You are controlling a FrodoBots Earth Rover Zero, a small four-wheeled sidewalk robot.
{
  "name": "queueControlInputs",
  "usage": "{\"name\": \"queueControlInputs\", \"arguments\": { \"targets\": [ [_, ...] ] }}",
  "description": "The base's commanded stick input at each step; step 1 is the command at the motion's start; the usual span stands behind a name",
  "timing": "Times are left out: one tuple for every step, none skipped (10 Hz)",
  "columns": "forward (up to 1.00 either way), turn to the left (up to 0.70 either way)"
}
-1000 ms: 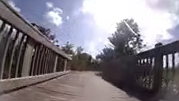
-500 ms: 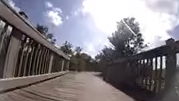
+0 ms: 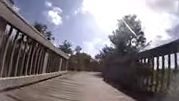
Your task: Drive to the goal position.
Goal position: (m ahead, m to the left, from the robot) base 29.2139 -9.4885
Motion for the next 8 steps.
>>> {"name": "queueControlInputs", "arguments": {
  "targets": [
    [0.7,0.0],
    [0.7,0.0],
    [0.7,0.0],
    [0.7,0.0],
    [0.7,0.0],
    [0.7,0.0],
    [0.7,0.0],
    [0.7,0.0]
  ]
}}
